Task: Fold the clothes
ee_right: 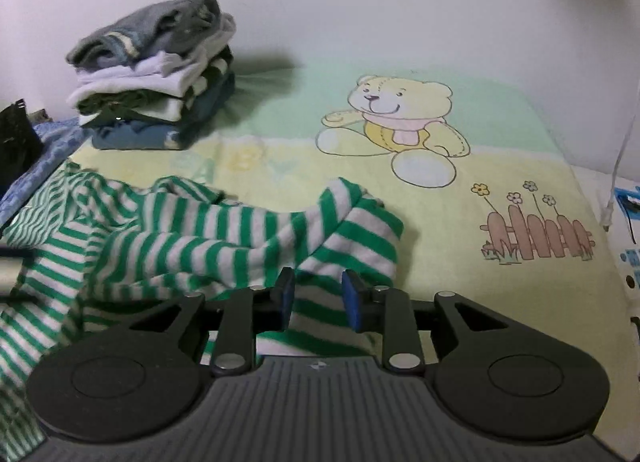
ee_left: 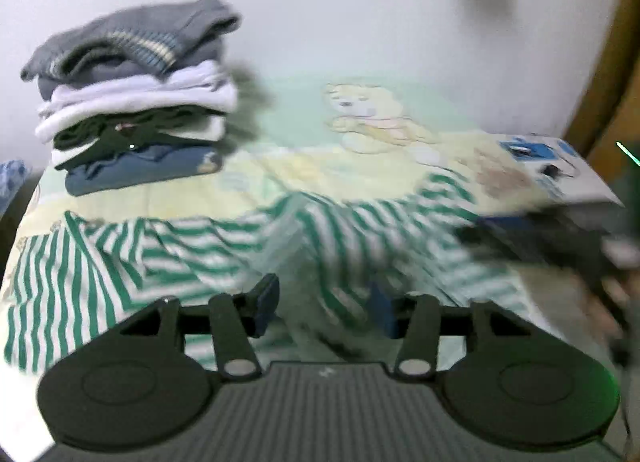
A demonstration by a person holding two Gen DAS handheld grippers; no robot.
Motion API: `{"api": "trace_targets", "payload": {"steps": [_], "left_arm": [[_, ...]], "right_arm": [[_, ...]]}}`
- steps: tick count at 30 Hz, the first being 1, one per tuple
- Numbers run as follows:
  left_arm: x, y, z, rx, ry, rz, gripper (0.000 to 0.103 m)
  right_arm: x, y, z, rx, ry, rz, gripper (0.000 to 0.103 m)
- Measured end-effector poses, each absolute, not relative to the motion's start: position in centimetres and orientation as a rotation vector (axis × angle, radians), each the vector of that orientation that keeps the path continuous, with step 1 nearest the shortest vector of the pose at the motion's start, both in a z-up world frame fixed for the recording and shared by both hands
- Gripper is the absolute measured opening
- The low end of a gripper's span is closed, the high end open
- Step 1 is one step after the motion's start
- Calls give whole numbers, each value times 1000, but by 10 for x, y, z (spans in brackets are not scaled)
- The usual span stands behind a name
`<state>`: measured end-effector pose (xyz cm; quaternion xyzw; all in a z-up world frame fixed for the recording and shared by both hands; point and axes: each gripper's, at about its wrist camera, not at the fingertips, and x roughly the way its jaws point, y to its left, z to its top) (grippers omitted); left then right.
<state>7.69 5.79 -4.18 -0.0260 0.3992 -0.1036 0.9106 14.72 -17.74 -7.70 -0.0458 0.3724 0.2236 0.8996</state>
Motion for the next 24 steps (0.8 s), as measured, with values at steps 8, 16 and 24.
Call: {"api": "trace_targets", "payload": {"steps": [8, 16, 24], "left_arm": [[148, 54, -73, -102, 913, -180, 33], [140, 45, -62, -54, 879, -215, 0], [142, 83, -27, -89, 793, -132, 0]], "right_arm": [[136, -175, -88, -133, 776, 424, 28], [137, -179, -95, -106, 789, 439, 28], [138, -182, -95, -83, 790, 452, 28]]}}
